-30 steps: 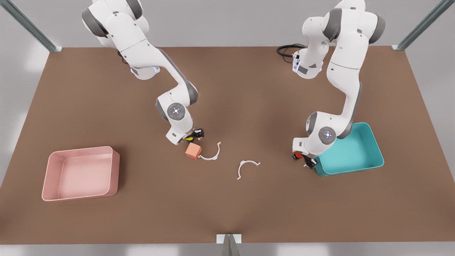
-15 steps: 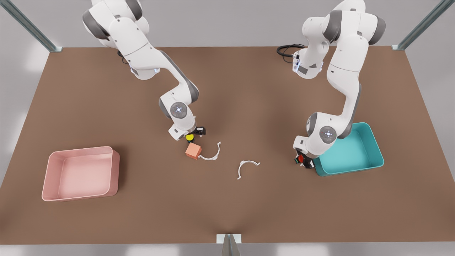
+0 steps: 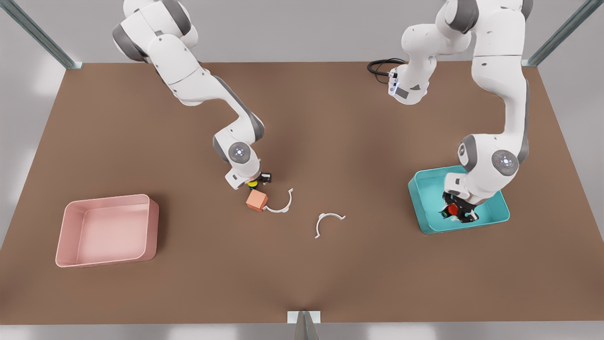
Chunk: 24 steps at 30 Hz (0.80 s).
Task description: Place the red button in the blue storage box with the left arm, and place the yellow button in the pink storage box with the right arm
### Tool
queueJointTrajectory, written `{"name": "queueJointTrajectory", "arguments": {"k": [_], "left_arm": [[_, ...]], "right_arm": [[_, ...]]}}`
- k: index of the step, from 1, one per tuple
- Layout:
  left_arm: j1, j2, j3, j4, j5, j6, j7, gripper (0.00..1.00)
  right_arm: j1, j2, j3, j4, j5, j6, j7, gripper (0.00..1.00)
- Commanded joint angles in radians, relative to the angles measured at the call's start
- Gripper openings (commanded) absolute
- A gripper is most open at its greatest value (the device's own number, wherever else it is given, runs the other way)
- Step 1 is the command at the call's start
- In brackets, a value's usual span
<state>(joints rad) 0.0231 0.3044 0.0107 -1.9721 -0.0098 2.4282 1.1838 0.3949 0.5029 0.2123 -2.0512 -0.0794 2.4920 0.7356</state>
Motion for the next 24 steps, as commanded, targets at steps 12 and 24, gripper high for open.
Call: {"name": "queueJointTrajectory", "arguments": {"k": [12,24], "left_arm": [[0.06,0.033,0.002,-0.001,-0.009,-0.095,0.332,1.0],[-0.075,-0.14,-0.005,0.401,0.002,-0.508,-1.417,1.0]], "right_arm": [[-0.016,-0.026,0.007,0.0,0.0,-0.025,0.033,0.48],[-0.105,-0.175,0.004,-0.124,0.001,-0.041,-0.142,0.48]]}}
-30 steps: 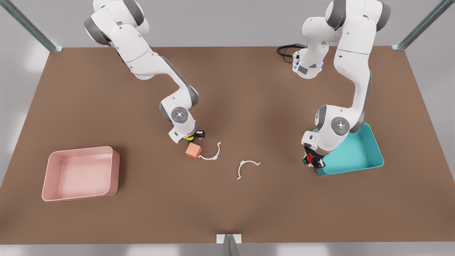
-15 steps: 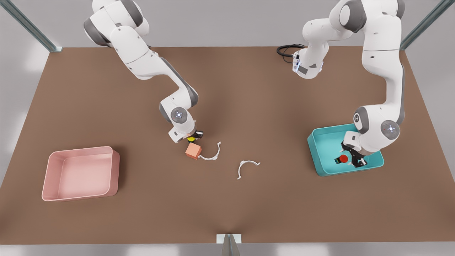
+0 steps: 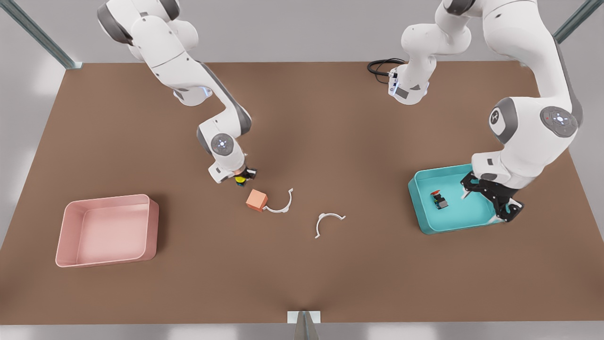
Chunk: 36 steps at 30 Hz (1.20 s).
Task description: Place the red button in the blue storage box with the left arm, and place the yellow button in the pink storage box with the right arm
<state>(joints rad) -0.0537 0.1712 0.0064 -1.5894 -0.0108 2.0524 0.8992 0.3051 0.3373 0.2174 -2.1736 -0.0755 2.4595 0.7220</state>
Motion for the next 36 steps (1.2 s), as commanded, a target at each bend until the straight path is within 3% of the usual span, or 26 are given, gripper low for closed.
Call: {"name": "queueJointTrajectory", "arguments": {"k": [1,3,14,18,24,36], "left_arm": [[-0.009,-0.042,0.0,0.022,0.002,-0.192,-1.204,1.0],[-0.032,-0.136,-0.002,-0.014,-0.012,-0.277,-1.254,1.0],[-0.043,-0.118,-0.006,0.031,-0.023,-0.385,-1.166,1.0],[-0.043,-0.118,-0.006,0.031,-0.021,-0.383,-1.168,1.0],[-0.041,-0.118,-0.006,0.031,-0.02,-0.382,-1.168,1.0],[-0.043,-0.114,-0.006,0.031,-0.018,-0.383,-1.166,1.0]], "right_arm": [[-0.027,-0.012,-0.003,0.008,-0.004,-0.008,-0.145,0.49],[-0.06,-0.021,-0.01,0.029,-0.003,-0.008,-0.242,0.49],[-0.156,-0.017,-0.145,0.167,0.063,-0.143,-0.705,0.49],[-0.314,-0.024,-0.085,0.192,0.063,-0.203,-0.832,0.49],[-0.466,-0.024,-0.082,0.227,0.091,-0.309,-1.056,0.49],[-0.698,0.078,-0.07,0.321,0.059,-0.298,-1.349,0.52]]}}
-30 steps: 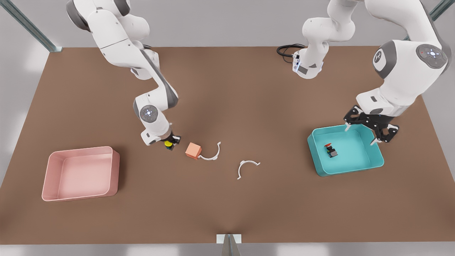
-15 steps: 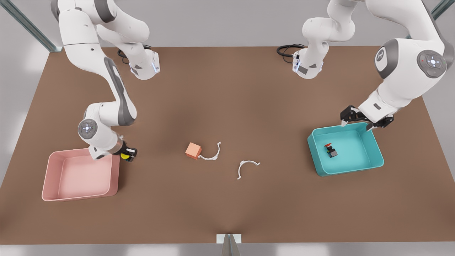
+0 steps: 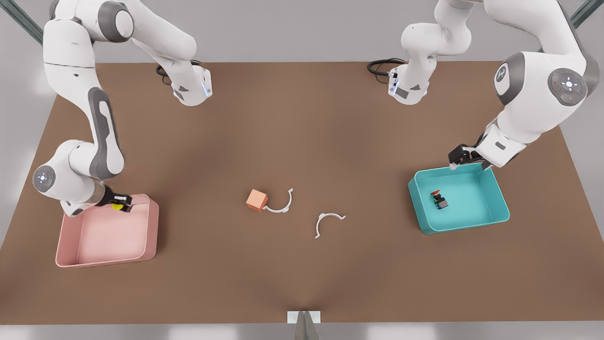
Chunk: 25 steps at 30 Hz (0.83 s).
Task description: Place the red button in the blue storage box with the left arm, and place the yellow button in the pink storage box with the right arm
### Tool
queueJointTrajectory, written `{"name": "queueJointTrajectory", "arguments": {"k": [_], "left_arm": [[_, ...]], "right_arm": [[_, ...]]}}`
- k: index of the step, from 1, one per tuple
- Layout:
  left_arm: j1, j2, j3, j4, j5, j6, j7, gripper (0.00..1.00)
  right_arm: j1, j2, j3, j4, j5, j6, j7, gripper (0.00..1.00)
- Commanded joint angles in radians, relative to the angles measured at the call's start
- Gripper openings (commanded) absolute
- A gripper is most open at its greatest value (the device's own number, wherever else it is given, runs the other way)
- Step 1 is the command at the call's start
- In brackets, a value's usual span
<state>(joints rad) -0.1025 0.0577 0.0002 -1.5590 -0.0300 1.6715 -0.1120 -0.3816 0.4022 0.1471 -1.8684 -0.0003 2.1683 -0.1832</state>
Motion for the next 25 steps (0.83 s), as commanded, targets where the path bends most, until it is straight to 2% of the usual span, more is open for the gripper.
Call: {"name": "queueJointTrajectory", "arguments": {"k": [1,2,3,10,11,13,14,15,16,25], "left_arm": [[0.006,-0.001,0.0,0.001,0.002,-0.002,-0.155,1.0],[0.006,-0.001,0.0,0.001,0.002,-0.002,-0.155,1.0],[0.006,0.001,0.0,0.001,0.002,-0.001,-0.155,1.0],[0.006,0.001,0.0,0.001,0.002,-0.001,-0.155,1.0],[0.007,0.001,0.0,0.001,0.002,-0.001,-0.155,1.0],[0.006,0.001,0.0,0.001,0.002,-0.001,-0.155,1.0],[0.006,0.001,0.0,0.001,0.002,-0.001,-0.155,1.0],[0.006,0.001,0.0,0.001,0.002,-0.001,-0.155,1.0],[0.006,0.001,0.0,0.001,0.002,-0.001,-0.155,1.0],[0.006,0.001,0.0,0.001,0.002,-0.001,-0.155,1.0]], "right_arm": [[-0.014,0.015,0.0,0.017,-0.018,-0.007,-0.443,0.53],[-0.014,0.015,0.0,0.022,-0.027,-0.005,-0.429,0.84],[-0.01,0.015,0.0,0.031,-0.026,-0.002,-0.426,1.0],[0.003,0.013,0.0,0.043,-0.023,-0.016,-0.42,1.0],[0.047,-0.026,-0.001,0.045,-0.023,-0.047,-0.369,1.0],[0.272,-0.189,-0.011,0.116,-0.026,-0.267,-0.007,1.0],[0.424,-0.2,-0.103,0.238,-0.026,-0.367,0.097,1.0],[0.455,-0.169,-0.115,0.35,-0.023,-0.422,0.151,1.0],[0.458,-0.106,-0.11,0.486,-0.018,-0.536,0.186,1.0],[0.448,-0.091,-0.075,0.509,-0.026,-0.573,0.263,1.0]]}}
